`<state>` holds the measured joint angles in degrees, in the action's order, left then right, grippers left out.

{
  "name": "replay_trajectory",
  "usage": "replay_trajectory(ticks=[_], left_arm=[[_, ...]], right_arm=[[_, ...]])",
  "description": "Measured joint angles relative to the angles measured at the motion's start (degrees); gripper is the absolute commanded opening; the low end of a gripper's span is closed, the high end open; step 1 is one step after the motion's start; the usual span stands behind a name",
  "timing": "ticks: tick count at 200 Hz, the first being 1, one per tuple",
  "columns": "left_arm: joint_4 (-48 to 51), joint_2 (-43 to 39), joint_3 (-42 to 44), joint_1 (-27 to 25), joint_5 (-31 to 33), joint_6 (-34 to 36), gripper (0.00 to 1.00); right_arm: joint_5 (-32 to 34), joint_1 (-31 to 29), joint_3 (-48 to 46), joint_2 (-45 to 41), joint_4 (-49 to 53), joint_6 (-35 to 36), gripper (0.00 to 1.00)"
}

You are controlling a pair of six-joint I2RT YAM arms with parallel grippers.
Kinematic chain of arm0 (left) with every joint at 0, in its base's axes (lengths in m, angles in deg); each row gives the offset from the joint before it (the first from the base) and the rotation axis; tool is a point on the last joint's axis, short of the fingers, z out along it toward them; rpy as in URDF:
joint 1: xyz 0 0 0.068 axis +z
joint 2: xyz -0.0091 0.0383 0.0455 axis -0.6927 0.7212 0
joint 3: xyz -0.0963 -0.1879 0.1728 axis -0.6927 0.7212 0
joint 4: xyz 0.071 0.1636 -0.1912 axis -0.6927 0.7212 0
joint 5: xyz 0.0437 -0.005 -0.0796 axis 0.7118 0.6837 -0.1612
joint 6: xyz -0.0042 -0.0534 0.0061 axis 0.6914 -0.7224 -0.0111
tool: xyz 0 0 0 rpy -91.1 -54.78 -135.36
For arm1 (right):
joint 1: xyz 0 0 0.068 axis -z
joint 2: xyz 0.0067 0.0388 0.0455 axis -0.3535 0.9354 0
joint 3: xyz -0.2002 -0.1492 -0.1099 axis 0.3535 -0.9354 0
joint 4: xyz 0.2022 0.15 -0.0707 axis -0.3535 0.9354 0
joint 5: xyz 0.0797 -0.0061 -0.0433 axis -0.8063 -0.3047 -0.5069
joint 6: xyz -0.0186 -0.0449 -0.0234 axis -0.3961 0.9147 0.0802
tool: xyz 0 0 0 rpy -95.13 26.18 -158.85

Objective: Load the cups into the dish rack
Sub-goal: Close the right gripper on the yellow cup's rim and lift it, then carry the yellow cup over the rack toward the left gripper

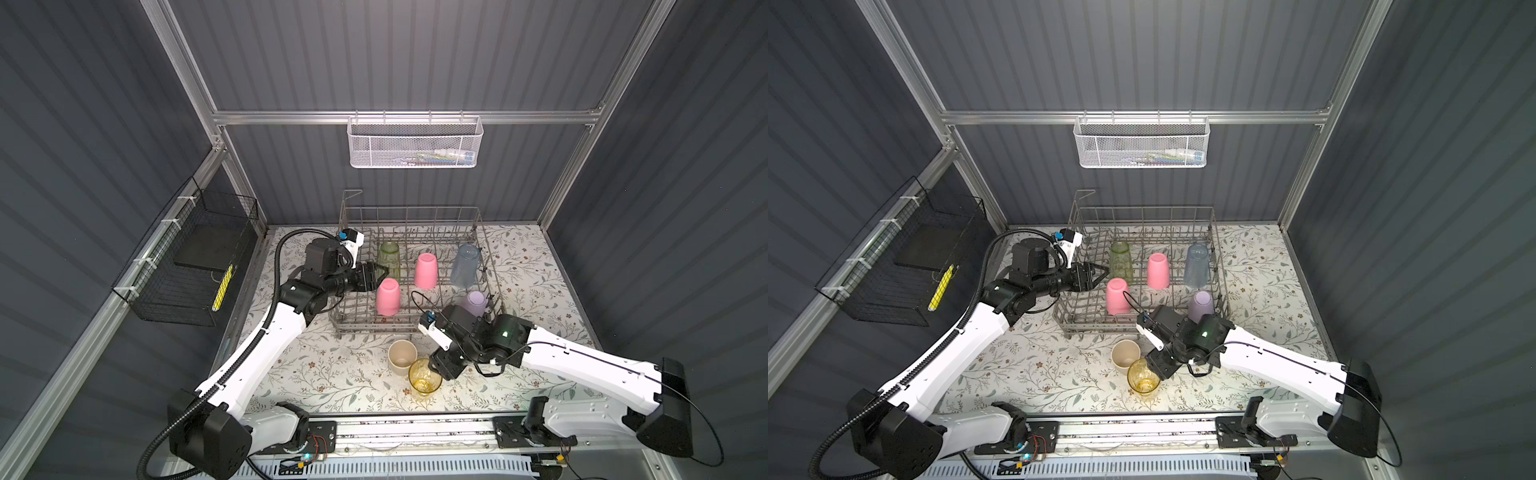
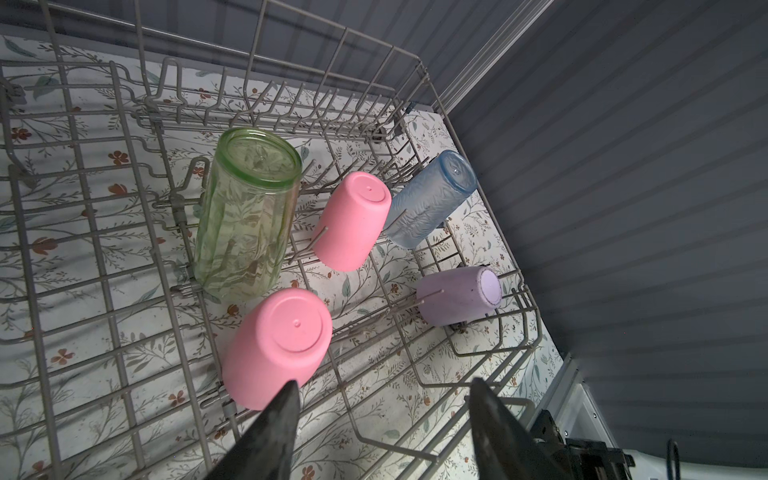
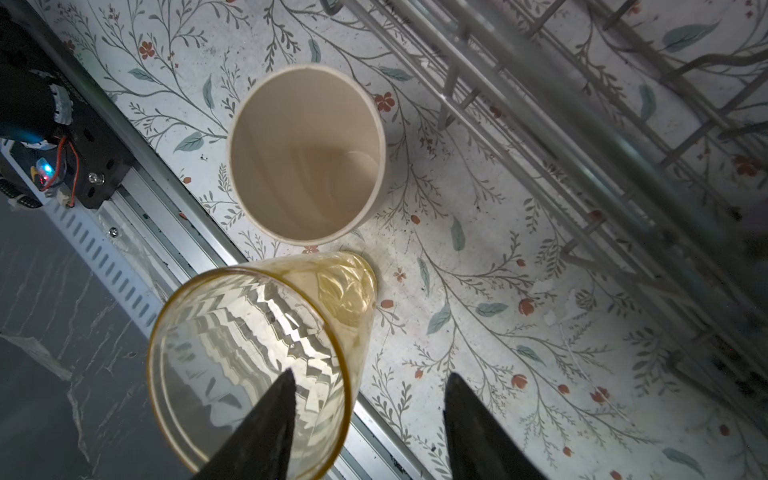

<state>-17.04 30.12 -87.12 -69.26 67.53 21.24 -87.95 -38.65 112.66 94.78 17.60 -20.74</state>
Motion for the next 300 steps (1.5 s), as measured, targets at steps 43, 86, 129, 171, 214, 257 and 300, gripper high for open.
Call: replay_trajectory(ticks=[43, 86, 129, 171, 214, 257, 300], left_arm=[[0.00, 0.02, 0.00, 0.00, 0.00, 0.02, 0.65], [0.00, 0.02, 0.00, 0.02, 0.00, 0.02, 0.65], [0.00, 0.02, 0.00, 0.02, 0.00, 0.04, 0.65], [0.02, 0.02, 0.00, 0.02, 0.00, 0.04, 0.65], [-0.37, 0.02, 0.00, 0.02, -0.81, 0.02, 0.67], [-5.62, -1.31, 0.72, 0.02, -3.43, -0.81, 0.79], [-14.71, -3.58, 2.67, 0.02, -8.72, -3.19, 0.85]], right_arm=[[0.20, 0.00, 0.02, 2.47, -0.44, 0.24, 0.43], [0.72, -0.02, 0.02, 4.72, -0.33, 0.59, 0.19], [1.46, -0.04, 0.20, 3.78, 0.44, 0.79, 0.03], [2.54, -0.04, 1.77, -1.27, 4.92, 1.25, 0.00], [1.86, 2.49, 6.88, -13.00, 8.07, 3.02, 0.00], [-12.98, 18.95, 7.58, -24.04, -2.58, 1.68, 0.00], [-30.80, 30.08, 2.67, -22.58, -22.69, -6.95, 0.00]])
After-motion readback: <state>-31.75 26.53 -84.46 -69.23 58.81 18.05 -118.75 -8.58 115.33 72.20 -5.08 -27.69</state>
